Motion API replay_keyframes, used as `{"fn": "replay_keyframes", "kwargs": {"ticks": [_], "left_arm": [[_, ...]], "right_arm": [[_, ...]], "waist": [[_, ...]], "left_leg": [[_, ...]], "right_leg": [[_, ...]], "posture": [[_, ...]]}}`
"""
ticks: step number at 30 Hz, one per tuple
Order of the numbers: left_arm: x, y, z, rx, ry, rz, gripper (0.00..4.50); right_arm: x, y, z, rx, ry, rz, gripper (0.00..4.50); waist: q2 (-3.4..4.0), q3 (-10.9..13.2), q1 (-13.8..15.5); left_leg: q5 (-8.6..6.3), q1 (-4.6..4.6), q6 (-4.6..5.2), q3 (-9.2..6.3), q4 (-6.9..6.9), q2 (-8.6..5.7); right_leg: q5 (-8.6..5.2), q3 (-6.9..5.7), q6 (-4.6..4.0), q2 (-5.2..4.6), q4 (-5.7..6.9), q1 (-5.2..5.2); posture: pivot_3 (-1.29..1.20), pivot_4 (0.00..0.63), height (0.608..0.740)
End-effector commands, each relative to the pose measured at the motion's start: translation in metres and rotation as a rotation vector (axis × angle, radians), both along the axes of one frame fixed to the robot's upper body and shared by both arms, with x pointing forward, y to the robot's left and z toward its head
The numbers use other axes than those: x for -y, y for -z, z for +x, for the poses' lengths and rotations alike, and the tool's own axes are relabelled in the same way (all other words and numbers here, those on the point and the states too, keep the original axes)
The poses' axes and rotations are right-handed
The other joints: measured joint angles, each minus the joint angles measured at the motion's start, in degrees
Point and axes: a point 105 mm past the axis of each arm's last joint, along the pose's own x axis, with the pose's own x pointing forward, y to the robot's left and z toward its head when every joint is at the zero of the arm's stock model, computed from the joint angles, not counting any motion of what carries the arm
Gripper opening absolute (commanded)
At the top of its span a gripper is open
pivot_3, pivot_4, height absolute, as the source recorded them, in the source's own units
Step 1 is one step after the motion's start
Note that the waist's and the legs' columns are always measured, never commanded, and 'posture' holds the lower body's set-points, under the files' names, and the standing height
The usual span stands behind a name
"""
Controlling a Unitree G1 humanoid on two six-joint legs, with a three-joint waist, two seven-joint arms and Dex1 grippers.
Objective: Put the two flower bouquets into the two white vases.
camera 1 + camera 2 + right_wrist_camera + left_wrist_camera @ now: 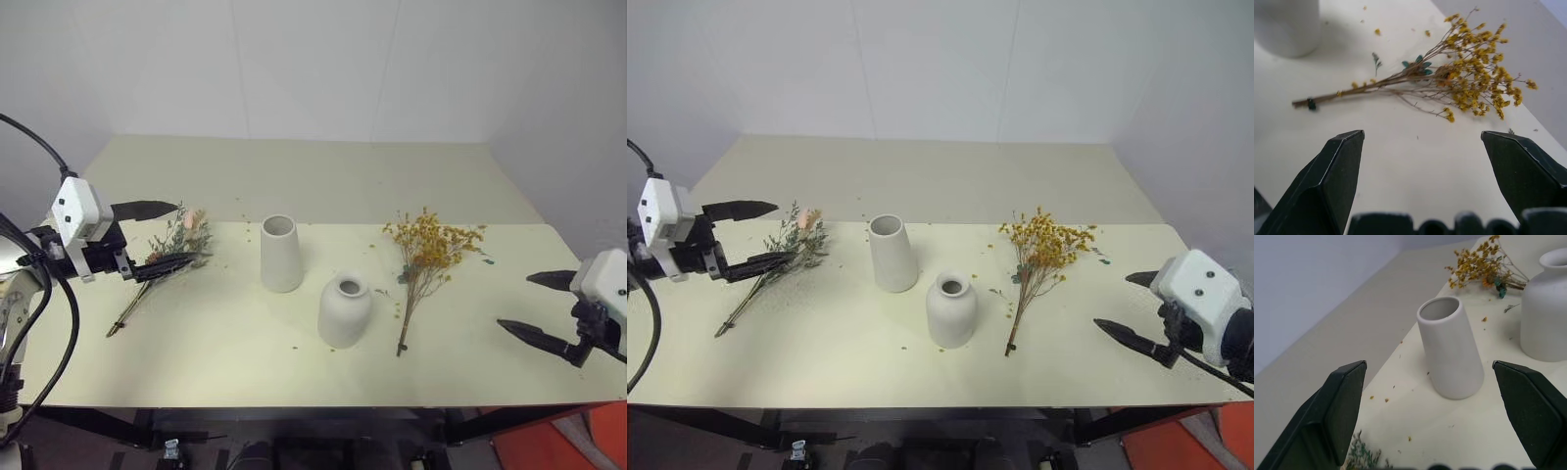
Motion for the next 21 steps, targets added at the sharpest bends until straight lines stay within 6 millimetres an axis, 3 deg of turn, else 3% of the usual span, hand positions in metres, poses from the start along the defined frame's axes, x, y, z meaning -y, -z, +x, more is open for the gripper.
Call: {"fn": "replay_keyframes", "kwargs": {"ticks": [1,4,7,11,14,17,21], "left_arm": [[0.017,-0.011,-0.002,0.058,0.094,0.005,4.49],[0.030,-0.015,0.000,0.072,0.150,0.019,4.49],[0.058,-0.024,-0.003,0.068,0.260,0.027,4.49],[0.088,-0.030,-0.010,0.084,0.356,0.092,4.49],[0.105,-0.038,-0.013,0.111,0.418,0.078,4.49],[0.113,-0.041,-0.015,0.109,0.457,0.066,4.49],[0.116,-0.028,-0.013,0.065,0.471,0.142,4.49]], "right_arm": [[0.002,-0.009,0.007,-0.001,0.075,-0.032,4.50],[0.001,-0.005,0.016,-0.102,0.133,-0.004,4.50],[-0.008,0.004,0.025,-0.212,0.165,0.066,4.50],[-0.017,0.008,0.048,-0.281,0.305,0.248,4.50],[-0.023,0.021,0.064,-0.332,0.402,0.330,4.50],[-0.029,0.028,0.074,-0.338,0.436,0.368,4.50],[-0.038,0.039,0.085,-0.361,0.471,0.383,4.50]], "waist": [[0.00,0.00,0.01],[-0.01,0.00,0.00],[-0.02,-0.01,-0.02],[-0.03,-0.01,-0.34],[-0.03,-0.01,-0.36],[-0.02,-0.01,-0.23],[-0.02,0.00,-0.21]], "left_leg": [[0.00,0.00,0.00,0.00,0.00,-0.01],[0.00,0.00,0.00,0.00,0.00,-0.02],[0.00,-0.02,0.00,-0.03,0.01,-0.01],[0.01,-0.15,0.01,-0.07,0.02,-0.07],[0.01,-0.21,0.02,-0.12,0.03,-0.07],[0.01,-0.26,0.02,-0.16,0.03,-0.08],[0.01,-0.32,0.03,-0.15,0.03,-0.14]], "right_leg": [[0.00,0.00,0.00,0.00,0.00,0.00],[-0.01,0.00,-0.02,-0.01,-0.01,0.02],[0.00,0.00,-0.02,0.00,-0.01,0.01],[0.18,0.06,0.28,0.01,-0.06,-0.05],[0.27,0.07,0.39,0.04,-0.03,-0.10],[0.28,0.04,0.38,0.06,0.00,-0.16],[0.29,0.05,0.40,0.00,-0.03,-0.19]], "posture": [[0.00,0.150,0.740],[0.00,0.150,0.740],[0.00,0.150,0.740],[0.00,0.150,0.740],[0.00,0.150,0.740],[0.00,0.150,0.740],[0.00,0.150,0.740]]}}
